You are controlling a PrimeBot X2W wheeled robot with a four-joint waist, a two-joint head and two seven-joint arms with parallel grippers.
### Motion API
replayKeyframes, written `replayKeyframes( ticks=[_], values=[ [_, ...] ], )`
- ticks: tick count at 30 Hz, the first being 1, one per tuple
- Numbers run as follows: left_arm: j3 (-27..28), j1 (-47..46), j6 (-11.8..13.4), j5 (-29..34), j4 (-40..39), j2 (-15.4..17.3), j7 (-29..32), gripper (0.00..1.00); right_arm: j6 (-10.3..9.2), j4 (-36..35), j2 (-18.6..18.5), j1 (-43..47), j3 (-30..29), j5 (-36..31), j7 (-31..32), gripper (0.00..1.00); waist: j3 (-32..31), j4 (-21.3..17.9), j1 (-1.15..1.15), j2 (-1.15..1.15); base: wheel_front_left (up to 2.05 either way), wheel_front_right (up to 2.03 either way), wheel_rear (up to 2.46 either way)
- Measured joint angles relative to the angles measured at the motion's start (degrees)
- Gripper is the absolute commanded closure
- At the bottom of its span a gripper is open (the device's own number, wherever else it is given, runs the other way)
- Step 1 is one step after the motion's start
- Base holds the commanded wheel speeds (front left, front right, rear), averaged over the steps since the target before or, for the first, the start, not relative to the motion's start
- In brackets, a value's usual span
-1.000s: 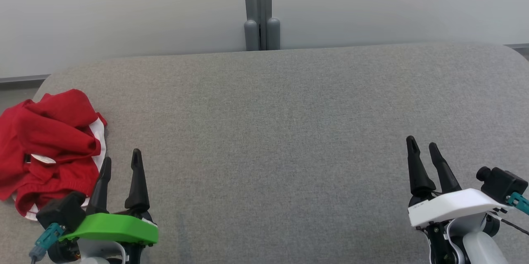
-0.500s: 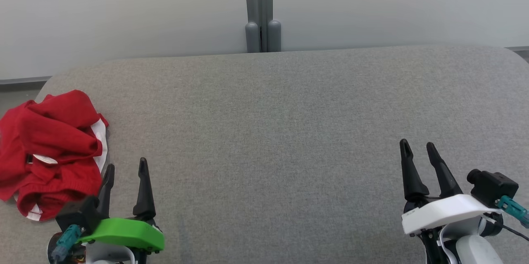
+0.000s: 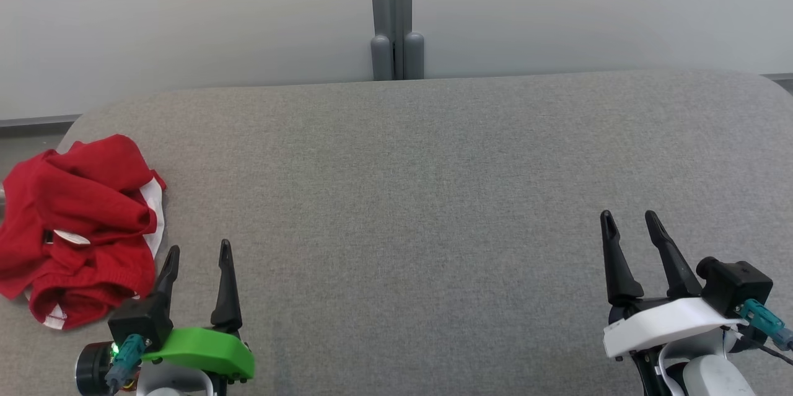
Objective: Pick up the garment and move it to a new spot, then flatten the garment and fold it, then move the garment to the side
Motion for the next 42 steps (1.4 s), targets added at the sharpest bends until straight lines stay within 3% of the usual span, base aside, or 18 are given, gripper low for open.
replayKeyframes(
  ticks=[23,42],
  values=[
    [0.03,-0.54,1.51,7.53,2.41,0.34,-2.38,0.00,0.01,0.77,0.02,0.40,-0.32,-8.95,-2.44,0.00,0.21,-0.02,0.00,0.00,0.00,0.00,0.00],
    [-0.12,-1.29,1.59,6.11,4.82,0.52,-2.44,0.00,0.01,1.91,0.20,0.63,-0.54,-8.24,-2.48,0.00,-0.01,0.42,0.00,0.00,0.00,0.00,0.00]
  ],
)
